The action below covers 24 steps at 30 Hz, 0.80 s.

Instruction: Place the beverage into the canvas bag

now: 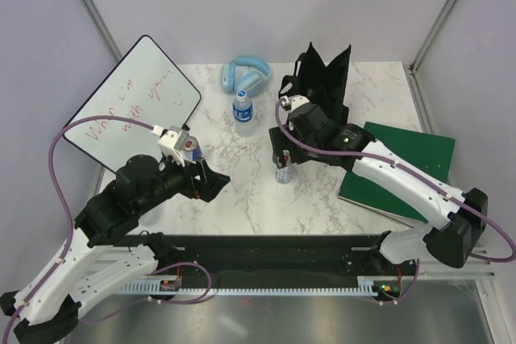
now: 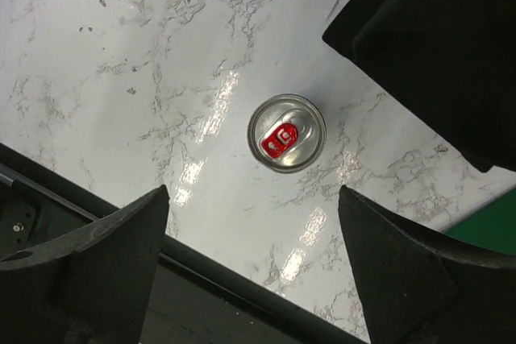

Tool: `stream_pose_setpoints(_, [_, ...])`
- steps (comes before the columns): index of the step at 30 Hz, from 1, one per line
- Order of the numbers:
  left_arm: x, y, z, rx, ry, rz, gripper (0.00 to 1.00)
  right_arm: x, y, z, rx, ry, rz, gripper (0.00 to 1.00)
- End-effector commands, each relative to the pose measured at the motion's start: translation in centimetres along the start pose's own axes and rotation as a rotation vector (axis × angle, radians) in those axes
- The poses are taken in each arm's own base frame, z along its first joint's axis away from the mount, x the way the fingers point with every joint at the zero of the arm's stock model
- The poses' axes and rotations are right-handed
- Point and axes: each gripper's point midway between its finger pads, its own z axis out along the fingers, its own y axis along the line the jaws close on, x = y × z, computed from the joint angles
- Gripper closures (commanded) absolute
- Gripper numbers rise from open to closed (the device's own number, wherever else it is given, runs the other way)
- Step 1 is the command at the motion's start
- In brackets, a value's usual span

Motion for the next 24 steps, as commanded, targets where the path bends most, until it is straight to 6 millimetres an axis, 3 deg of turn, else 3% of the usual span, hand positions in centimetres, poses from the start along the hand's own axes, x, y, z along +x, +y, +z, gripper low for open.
stream_pose_setpoints(1, [-0.7, -0.1, -0.1, -0.003, -0.020, 0.014, 0.00, 0.2, 0.0, 2.6, 0.068, -0.007, -0.013, 0.07])
stream_pose_setpoints(11, [-0.5, 0.2, 0.0, -0.010, -0.018, 0.019, 0.00, 2.4, -2.0, 6.8, 0.218, 0.070, -0.065, 0.11])
stream_pose_setpoints(24, [-0.4, 0.3, -0.1, -0.013, -0.020, 0.022, 0.00, 3.7, -2.3, 8.8, 0.233, 0.100, -0.088, 0.13])
